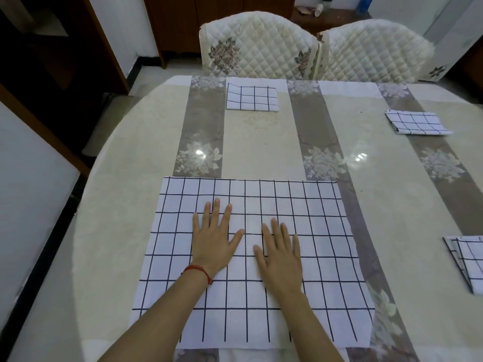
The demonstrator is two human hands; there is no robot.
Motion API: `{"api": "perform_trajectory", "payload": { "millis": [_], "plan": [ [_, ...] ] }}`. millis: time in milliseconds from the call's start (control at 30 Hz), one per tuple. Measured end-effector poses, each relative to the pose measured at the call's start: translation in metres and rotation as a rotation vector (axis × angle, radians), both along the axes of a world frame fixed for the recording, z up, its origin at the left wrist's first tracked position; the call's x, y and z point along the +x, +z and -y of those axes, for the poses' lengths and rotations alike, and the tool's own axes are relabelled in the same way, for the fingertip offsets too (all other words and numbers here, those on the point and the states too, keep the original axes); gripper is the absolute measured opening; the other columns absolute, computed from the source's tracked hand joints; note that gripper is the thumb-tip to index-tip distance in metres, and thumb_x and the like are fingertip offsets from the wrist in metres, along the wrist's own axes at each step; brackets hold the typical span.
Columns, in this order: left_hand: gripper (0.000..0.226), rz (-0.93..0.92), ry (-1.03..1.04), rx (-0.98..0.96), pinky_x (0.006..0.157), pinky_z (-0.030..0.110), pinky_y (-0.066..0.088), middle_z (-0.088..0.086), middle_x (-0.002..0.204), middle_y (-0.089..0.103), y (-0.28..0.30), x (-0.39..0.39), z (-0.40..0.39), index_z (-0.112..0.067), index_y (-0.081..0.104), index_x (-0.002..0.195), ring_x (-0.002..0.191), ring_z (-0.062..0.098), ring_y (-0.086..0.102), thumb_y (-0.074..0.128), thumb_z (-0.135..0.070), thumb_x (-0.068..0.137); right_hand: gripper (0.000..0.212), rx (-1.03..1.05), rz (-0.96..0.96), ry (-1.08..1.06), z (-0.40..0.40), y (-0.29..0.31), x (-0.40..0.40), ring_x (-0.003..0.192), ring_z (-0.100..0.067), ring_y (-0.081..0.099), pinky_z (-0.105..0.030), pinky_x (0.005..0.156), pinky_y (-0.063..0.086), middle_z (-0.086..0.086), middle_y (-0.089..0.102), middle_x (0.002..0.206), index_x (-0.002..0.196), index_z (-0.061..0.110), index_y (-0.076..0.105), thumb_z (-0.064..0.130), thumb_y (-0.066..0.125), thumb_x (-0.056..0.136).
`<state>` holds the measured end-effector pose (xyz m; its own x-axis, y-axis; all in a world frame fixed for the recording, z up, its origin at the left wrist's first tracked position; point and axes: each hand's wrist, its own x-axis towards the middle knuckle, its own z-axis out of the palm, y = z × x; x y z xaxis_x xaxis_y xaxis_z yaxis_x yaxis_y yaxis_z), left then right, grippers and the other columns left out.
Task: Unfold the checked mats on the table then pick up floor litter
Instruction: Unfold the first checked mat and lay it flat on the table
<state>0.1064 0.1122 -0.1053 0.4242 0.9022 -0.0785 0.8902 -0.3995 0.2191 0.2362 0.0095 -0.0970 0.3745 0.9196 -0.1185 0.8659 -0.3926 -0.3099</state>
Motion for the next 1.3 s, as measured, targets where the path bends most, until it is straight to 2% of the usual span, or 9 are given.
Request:
{"api": "perform_trajectory", "payload": {
  "millis": [267, 367, 433, 567, 667, 933, 1067, 1167, 1300],
  "plan": [
    [0.097, -0.034, 0.199, -0.057, 0.116, 0.050, -0.002, 0.017, 0.156, -0.003, 0.017, -0.007, 0.013, -0.017, 0.000, 0.147, 0.145, 0.031, -0.005, -0.030, -0.066, 0.069, 0.055, -0.008, 0.015, -0.024, 0.003, 0.003, 0.005, 0.138, -0.006, -0.023, -0.033, 0.116, -0.015, 0.013, -0.016, 0.151, 0.145, 0.033, -0.002, 0.046, 0.021, 0.097],
    [0.073, -0.045, 0.020, -0.012, 0.109, 0.056, 0.025, 0.018, 0.148, 0.033, 0.030, 0.005, 0.047, -0.014, 0.037, 0.140, 0.137, 0.034, 0.031, 0.007, -0.056, 0.089, 0.053, 0.002, 0.021, -0.028, 0.004, 0.003, 0.005, 0.140, -0.006, -0.019, -0.034, 0.116, -0.014, 0.012, -0.013, 0.152, 0.146, 0.032, 0.002, 0.043, 0.021, 0.098],
    [0.064, -0.063, -0.099, -0.064, 0.109, 0.054, 0.030, 0.014, 0.143, 0.043, 0.030, 0.010, 0.073, -0.019, 0.047, 0.134, 0.131, 0.030, 0.042, 0.011, -0.052, 0.092, 0.053, -0.005, 0.041, -0.019, 0.004, 0.002, 0.005, 0.141, -0.007, -0.017, -0.033, 0.116, -0.015, 0.012, -0.014, 0.152, 0.146, 0.032, 0.001, 0.043, 0.019, 0.098],
    [0.068, -0.083, -0.121, -0.061, 0.111, 0.042, 0.002, 0.010, 0.148, 0.036, 0.023, -0.020, 0.079, -0.023, 0.037, 0.140, 0.135, 0.031, 0.034, 0.004, -0.056, 0.091, 0.053, 0.011, 0.042, -0.012, 0.006, 0.003, 0.005, 0.139, -0.005, -0.018, -0.033, 0.116, -0.014, 0.012, -0.011, 0.153, 0.147, 0.031, 0.002, 0.043, 0.020, 0.098],
    [0.072, -0.035, -0.043, -0.031, 0.113, 0.038, -0.011, 0.005, 0.156, 0.007, 0.014, -0.055, 0.064, -0.025, 0.013, 0.146, 0.144, 0.029, 0.008, -0.002, -0.063, 0.086, 0.053, 0.015, 0.026, -0.017, 0.006, 0.003, 0.006, 0.139, -0.004, -0.018, -0.032, 0.116, -0.014, 0.011, -0.007, 0.156, 0.147, 0.032, 0.004, 0.044, 0.021, 0.098],
    [0.078, 0.048, 0.079, -0.054, 0.115, 0.037, -0.012, 0.002, 0.154, -0.006, 0.007, -0.096, 0.060, -0.024, 0.000, 0.145, 0.143, 0.025, -0.007, -0.005, -0.069, 0.081, 0.053, 0.017, -0.005, -0.020, 0.007, 0.008, 0.003, 0.142, -0.006, -0.015, -0.034, 0.117, -0.012, 0.010, -0.005, 0.157, 0.147, 0.032, 0.004, 0.043, 0.021, 0.098],
    [0.104, 0.142, 0.077, -0.151, 0.115, 0.034, -0.011, 0.000, 0.153, -0.015, 0.018, -0.102, 0.058, -0.023, 0.001, 0.146, 0.144, 0.021, -0.012, -0.018, -0.082, 0.062, 0.052, -0.012, -0.071, -0.023, 0.006, 0.017, 0.002, 0.146, -0.013, -0.005, -0.036, 0.119, -0.006, 0.003, 0.003, 0.159, 0.147, 0.025, 0.014, 0.037, 0.028, 0.099],
    [0.094, 0.269, 0.157, -0.220, 0.117, 0.035, -0.002, -0.001, 0.156, 0.001, 0.039, -0.122, 0.065, -0.022, 0.017, 0.146, 0.145, 0.017, -0.001, 0.006, -0.081, 0.073, 0.050, 0.054, -0.132, -0.021, 0.011, 0.034, -0.008, 0.146, -0.021, 0.010, -0.039, 0.119, 0.010, -0.007, 0.018, 0.156, 0.143, 0.015, 0.029, 0.024, 0.042, 0.096],
    [0.059, 0.363, 0.283, -0.182, 0.116, 0.031, 0.010, 0.004, 0.155, 0.019, 0.067, -0.164, 0.088, -0.018, 0.031, 0.142, 0.144, 0.019, 0.014, 0.046, -0.043, 0.091, 0.046, 0.148, -0.271, 0.036, 0.025, 0.058, -0.037, 0.142, -0.021, 0.023, -0.034, 0.116, 0.019, -0.007, 0.030, 0.152, 0.139, 0.014, 0.039, 0.019, 0.048, 0.094]
  ]
}}
